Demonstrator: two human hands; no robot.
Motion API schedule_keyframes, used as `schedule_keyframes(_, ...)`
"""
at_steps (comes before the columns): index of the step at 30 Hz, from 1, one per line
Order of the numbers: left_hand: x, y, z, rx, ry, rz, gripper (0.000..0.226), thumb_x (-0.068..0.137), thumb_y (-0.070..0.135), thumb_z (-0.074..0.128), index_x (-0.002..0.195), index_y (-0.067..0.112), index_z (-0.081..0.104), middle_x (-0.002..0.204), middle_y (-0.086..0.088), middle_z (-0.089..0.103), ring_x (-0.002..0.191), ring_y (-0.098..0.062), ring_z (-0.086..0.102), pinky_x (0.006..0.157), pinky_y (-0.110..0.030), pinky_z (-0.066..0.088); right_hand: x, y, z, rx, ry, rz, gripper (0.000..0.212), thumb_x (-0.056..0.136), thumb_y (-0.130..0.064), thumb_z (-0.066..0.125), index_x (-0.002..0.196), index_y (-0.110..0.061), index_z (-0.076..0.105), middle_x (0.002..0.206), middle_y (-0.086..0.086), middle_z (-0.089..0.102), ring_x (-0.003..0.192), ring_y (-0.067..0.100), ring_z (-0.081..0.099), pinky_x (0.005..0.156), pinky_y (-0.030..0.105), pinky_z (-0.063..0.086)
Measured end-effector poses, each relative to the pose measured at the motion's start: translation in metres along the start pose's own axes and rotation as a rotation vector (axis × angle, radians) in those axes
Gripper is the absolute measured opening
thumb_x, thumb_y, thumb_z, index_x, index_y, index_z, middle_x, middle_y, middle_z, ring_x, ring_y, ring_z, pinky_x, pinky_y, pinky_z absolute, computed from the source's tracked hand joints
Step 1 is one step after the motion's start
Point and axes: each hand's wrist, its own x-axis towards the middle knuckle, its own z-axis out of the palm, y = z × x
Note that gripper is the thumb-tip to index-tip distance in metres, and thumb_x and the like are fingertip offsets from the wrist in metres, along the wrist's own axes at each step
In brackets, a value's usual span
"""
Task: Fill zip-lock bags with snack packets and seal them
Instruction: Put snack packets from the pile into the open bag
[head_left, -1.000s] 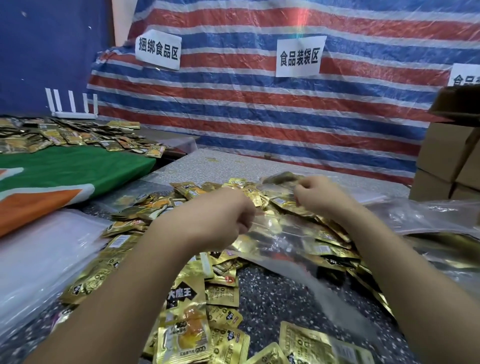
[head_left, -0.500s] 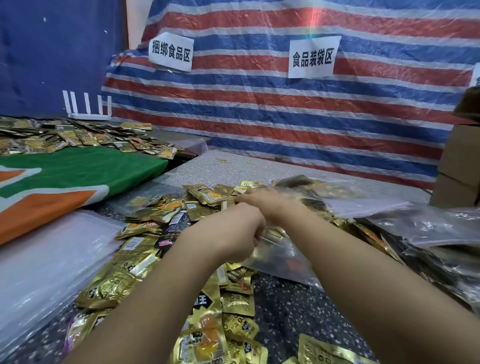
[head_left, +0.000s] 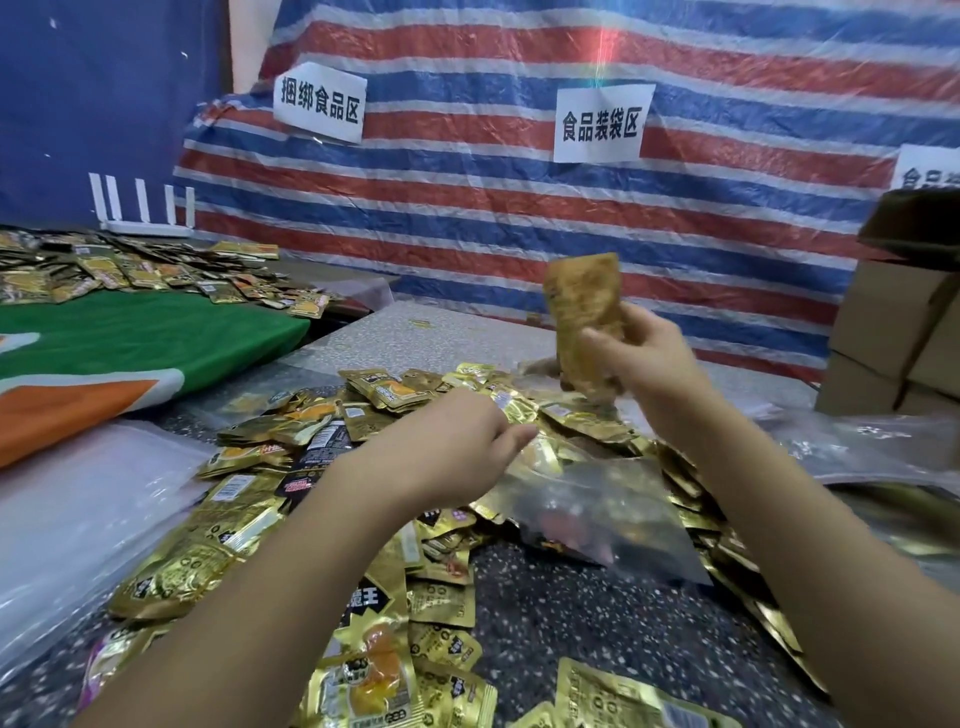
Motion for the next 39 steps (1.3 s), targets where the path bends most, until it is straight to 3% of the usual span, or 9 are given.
schedule_keyframes(4,-0.002,0.007,0.002,-0.046,0.053,0.049,0.054,0.104,0.039,0.040,0.060,0.008,0.047,0.054,-0.008,0.039,0.048,-0.022,0.031,0.048,-0.029,0.025,-0.037,-0.008,-0.040,0.340,-0.076,0.001,0.026,0.094,-0.013,0.061,0.120,-0.013,0.067,0.113,0.010,0.073,0.104,0.028,0.071,0.077,0.033,0.060)
schedule_keyframes(7,-0.004,0.011,0.003,-0.092,0.077,0.080,0.050,0.102,0.034,0.045,0.059,0.007,0.045,0.052,-0.003,0.036,0.046,-0.017,0.029,0.045,-0.027,0.023,-0.061,-0.004,-0.046,0.240,-0.127,-0.063,0.029,0.086,-0.018,0.066,0.115,-0.017,0.070,0.114,0.009,0.073,0.105,0.026,0.070,0.083,0.035,0.059)
schedule_keyframes(11,-0.007,0.017,0.001,-0.180,0.102,0.120,0.047,0.101,0.030,0.048,0.060,0.005,0.045,0.050,0.001,0.033,0.043,-0.010,0.025,0.040,-0.021,0.022,-0.079,0.001,-0.043,0.101,-0.151,-0.066,0.033,0.079,-0.017,0.070,0.112,-0.015,0.069,0.103,0.002,0.077,0.088,0.012,0.071,0.070,0.022,0.056)
schedule_keyframes(17,-0.007,0.023,0.000,-0.171,0.133,0.161,0.049,0.101,0.033,0.047,0.065,-0.001,0.052,0.058,-0.013,0.045,0.048,-0.014,0.032,0.047,-0.028,0.026,-0.086,-0.002,-0.038,0.181,-0.160,-0.058,0.039,0.080,-0.013,0.068,0.119,-0.009,0.062,0.108,0.008,0.075,0.100,0.022,0.072,0.080,0.029,0.059)
schedule_keyframes(21,-0.005,0.021,-0.001,-0.254,0.111,0.123,0.047,0.101,0.036,0.047,0.081,-0.003,0.065,0.078,-0.022,0.066,0.065,-0.034,0.061,0.058,-0.044,0.049,-0.084,-0.007,-0.042,-0.170,-0.212,-0.142,0.036,0.084,-0.001,0.072,0.113,-0.021,0.066,0.106,-0.005,0.076,0.101,0.013,0.071,0.088,0.027,0.058)
schedule_keyframes(25,-0.007,0.021,-0.005,-0.289,0.060,0.138,0.034,0.096,0.041,0.056,0.084,0.012,0.071,0.077,-0.012,0.069,0.074,-0.030,0.064,0.066,-0.044,0.052,-0.088,-0.009,-0.047,-0.426,-0.336,-0.186,0.038,0.084,-0.007,0.076,0.109,-0.034,0.070,0.103,-0.019,0.074,0.096,0.001,0.069,0.083,0.011,0.050)
schedule_keyframes(30,-0.005,0.016,-0.004,-0.326,0.043,0.114,0.012,0.094,0.024,0.065,0.088,0.018,0.072,0.072,0.007,0.070,0.064,-0.001,0.066,0.061,-0.022,0.052,-0.088,-0.019,-0.053,-0.462,-0.457,-0.087,0.028,0.084,-0.001,0.069,0.102,-0.021,0.074,0.093,0.002,0.075,0.083,0.021,0.072,0.066,0.033,0.058)
schedule_keyframes(36,-0.004,0.019,0.001,-0.276,0.044,0.157,0.014,0.092,0.025,0.067,0.087,0.014,0.076,0.072,0.001,0.071,0.063,-0.002,0.067,0.068,-0.034,0.058,-0.084,-0.041,-0.054,-0.822,-0.599,0.015,0.020,0.085,-0.015,0.070,0.077,-0.033,0.067,0.072,-0.006,0.069,0.063,0.009,0.064,0.059,0.032,0.053)
schedule_keyframes(39,-0.005,0.019,0.000,-0.324,0.083,0.174,0.009,0.089,0.025,0.071,0.085,0.019,0.076,0.068,0.006,0.070,0.058,0.001,0.065,0.058,-0.020,0.055,-0.084,-0.048,-0.056,-0.870,-0.607,0.047,0.011,0.088,-0.017,0.070,0.085,-0.027,0.069,0.078,-0.001,0.071,0.069,0.014,0.067,0.067,0.042,0.057)
